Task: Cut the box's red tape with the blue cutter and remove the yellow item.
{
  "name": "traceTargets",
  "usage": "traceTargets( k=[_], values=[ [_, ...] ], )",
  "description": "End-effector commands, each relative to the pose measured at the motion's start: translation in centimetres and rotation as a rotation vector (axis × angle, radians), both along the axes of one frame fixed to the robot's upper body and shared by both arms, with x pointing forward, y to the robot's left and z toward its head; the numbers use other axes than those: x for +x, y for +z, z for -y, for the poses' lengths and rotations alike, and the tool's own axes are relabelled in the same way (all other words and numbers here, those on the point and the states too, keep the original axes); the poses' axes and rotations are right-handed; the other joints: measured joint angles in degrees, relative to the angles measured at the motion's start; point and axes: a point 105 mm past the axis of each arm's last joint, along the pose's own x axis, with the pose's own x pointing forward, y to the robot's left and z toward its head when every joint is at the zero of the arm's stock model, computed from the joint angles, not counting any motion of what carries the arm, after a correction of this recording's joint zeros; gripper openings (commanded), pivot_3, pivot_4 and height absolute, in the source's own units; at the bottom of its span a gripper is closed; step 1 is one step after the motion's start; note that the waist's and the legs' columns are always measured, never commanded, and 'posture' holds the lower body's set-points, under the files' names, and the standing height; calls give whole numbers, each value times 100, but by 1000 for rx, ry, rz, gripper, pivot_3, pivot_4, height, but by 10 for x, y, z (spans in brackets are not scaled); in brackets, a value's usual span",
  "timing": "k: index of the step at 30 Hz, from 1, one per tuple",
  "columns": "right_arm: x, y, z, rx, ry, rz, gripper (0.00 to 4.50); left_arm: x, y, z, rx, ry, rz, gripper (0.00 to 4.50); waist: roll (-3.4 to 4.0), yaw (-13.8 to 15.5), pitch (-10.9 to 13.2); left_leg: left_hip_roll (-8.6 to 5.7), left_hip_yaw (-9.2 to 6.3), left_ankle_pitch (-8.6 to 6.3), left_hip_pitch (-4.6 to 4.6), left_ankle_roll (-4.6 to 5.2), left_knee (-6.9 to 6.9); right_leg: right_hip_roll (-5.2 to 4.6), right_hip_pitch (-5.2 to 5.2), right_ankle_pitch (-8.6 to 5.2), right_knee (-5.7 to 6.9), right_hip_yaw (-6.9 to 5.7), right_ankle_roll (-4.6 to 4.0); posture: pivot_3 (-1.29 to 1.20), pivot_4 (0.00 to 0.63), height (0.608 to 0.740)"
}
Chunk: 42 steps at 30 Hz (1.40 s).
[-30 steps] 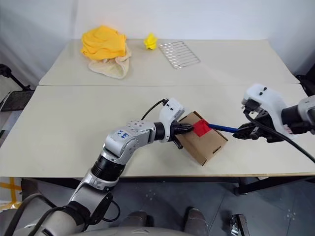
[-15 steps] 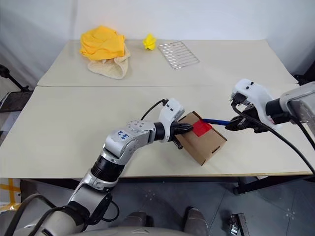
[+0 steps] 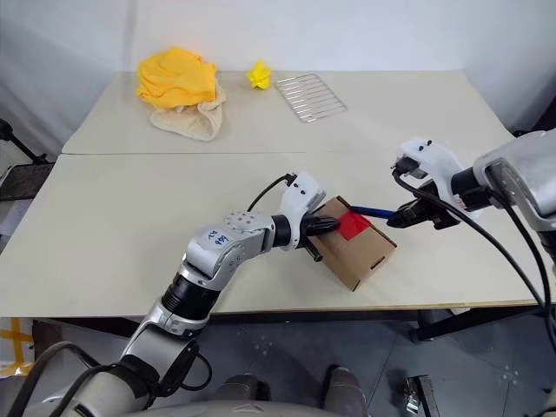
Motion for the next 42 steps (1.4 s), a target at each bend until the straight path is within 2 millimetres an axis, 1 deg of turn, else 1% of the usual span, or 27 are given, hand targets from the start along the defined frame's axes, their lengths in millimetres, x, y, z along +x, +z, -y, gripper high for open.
traceTargets(
  k=[1,2,4,9,14,24,36,38,42],
  values=[
    [5,-1,-12,10,36,-5,161,6,-32,-11,93,67,-84,0,-2,-22,-1,0,1,0,0,0,1,0,0,0,0,0,0,0,150,740],
    [8,-1,-13,11,35,-2,161,6,-32,-11,93,67,-84,0,-1,-32,-2,0,1,0,0,0,1,0,0,0,0,1,1,0,150,740],
    [8,-2,-14,-3,53,-18,161,8,-32,-13,93,79,-81,0,-1,-32,-2,0,1,0,0,0,2,0,0,1,2,2,1,0,150,740],
    [0,-6,-6,-52,83,-65,161,10,-31,-16,93,94,-81,0,-1,-30,-2,-1,1,0,0,0,2,0,0,1,-2,1,2,0,150,740],
    [-4,-8,5,-104,90,-94,161,11,-31,-17,93,102,-80,0,-1,-28,-2,-1,1,-1,-2,-1,2,1,0,1,-5,0,2,0,150,740],
    [-9,-7,10,-149,128,-169,161,14,-32,-16,95,118,-80,0,-1,-15,-2,-1,-1,-1,-3,-1,2,0,0,2,-5,1,4,0,150,740],
    [-30,-13,23,-210,174,-256,161,16,-33,-18,91,142,-81,0,-1,-5,-2,-2,-2,-3,-6,-4,2,0,-1,2,-11,-1,5,0,150,740],
    [-29,-12,23,-208,169,-255,161,17,-34,-18,88,145,-82,0,-1,-9,-2,-1,-4,-3,-5,-4,2,0,-1,3,-10,0,5,0,150,740],
    [-20,-10,17,-201,176,-238,161,16,-33,-17,84,144,-78,0,-1,-18,-2,-1,-7,-3,-4,-4,2,0,-1,3,-9,2,5,0,150,740]
  ],
)
